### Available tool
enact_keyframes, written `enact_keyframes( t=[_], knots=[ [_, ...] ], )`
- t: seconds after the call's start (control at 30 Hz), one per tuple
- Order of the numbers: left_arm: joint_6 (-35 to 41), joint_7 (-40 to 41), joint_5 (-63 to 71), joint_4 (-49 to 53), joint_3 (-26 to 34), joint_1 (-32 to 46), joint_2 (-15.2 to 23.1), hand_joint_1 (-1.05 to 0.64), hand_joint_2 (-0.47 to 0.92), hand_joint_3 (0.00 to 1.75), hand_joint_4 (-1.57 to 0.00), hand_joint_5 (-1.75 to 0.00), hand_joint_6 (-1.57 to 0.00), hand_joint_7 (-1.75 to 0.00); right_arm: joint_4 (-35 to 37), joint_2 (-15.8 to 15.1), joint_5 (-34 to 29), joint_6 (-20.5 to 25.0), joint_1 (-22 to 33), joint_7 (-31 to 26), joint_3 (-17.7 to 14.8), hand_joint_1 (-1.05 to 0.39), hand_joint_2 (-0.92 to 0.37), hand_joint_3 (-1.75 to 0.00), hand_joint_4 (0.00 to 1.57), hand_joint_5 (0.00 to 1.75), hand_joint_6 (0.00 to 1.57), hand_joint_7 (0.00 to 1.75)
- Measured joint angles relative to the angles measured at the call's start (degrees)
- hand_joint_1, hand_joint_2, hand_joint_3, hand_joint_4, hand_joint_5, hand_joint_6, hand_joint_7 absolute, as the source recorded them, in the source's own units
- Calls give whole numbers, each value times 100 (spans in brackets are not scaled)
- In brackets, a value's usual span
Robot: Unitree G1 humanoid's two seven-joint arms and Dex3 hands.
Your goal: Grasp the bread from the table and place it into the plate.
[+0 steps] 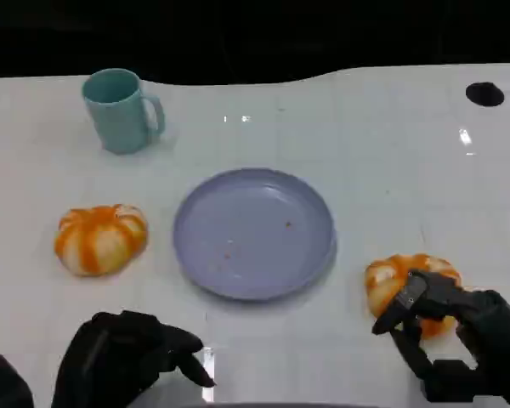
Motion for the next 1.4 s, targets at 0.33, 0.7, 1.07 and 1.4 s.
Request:
enact_keyframes(
  t=[0.33,0.7,1.07,1.4],
  knots=[
    [-4,0,0,16,0,-30,-2,-97,88,0,-121,-94,-156,-1,0,0,7,46,0,26,0,-32,-52,-101,80,175,78,133],
    [-5,3,0,18,1,-62,-3,-98,88,0,-121,-94,-156,0,2,0,7,46,-1,30,0,-32,-53,-100,78,174,79,129],
    [-21,2,-3,27,0,-64,-3,-97,88,0,-121,-94,-155,0,-259,-16,-285,137,-14,-217,-165,-35,-65,-64,56,121,64,73],
    [-20,3,0,12,-12,-57,-2,-98,88,0,-120,-94,-155,0,-1152,-691,-2044,912,-20,-548,-404,-51,-91,-1,29,62,41,19]
  ],
)
